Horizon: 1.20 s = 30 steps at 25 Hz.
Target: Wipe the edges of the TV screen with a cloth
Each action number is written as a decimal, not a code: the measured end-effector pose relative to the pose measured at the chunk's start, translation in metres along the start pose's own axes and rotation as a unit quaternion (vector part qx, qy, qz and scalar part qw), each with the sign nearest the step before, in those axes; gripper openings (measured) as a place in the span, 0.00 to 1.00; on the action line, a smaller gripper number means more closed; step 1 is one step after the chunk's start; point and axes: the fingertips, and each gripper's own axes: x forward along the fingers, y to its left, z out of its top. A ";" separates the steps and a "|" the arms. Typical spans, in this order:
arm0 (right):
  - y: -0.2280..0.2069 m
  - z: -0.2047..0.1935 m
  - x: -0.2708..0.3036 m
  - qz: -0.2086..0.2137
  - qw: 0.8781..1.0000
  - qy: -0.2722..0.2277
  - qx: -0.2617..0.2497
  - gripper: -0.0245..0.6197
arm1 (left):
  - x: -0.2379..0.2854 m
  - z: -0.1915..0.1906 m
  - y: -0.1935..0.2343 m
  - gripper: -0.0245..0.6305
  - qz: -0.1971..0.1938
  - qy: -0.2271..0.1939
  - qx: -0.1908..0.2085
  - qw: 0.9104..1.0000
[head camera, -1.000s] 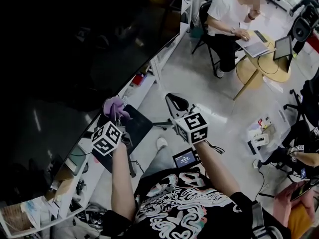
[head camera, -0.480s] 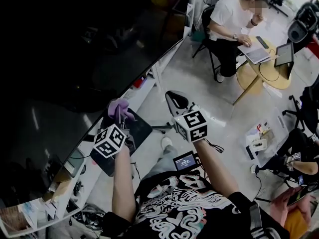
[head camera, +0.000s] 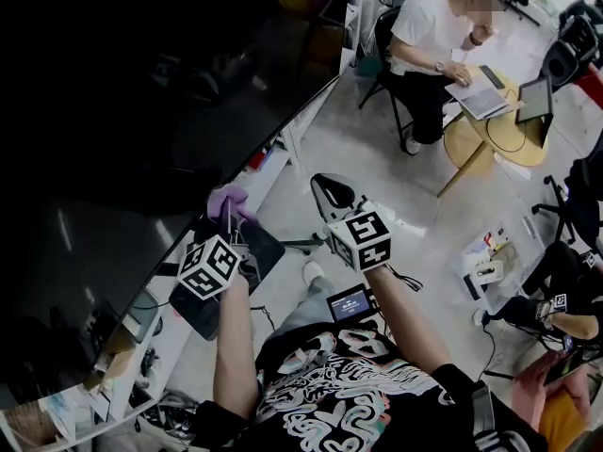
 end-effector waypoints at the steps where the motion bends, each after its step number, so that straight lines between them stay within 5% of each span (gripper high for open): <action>1: -0.001 0.001 0.000 0.001 1.000 0.000 0.002 0.09 | 0.002 0.000 -0.003 0.27 -0.002 -0.001 -0.004 1.000; 30: -0.041 0.001 0.017 -0.029 0.999 -0.002 0.022 0.09 | 0.059 0.004 -0.052 0.26 -0.097 0.006 -0.142 0.985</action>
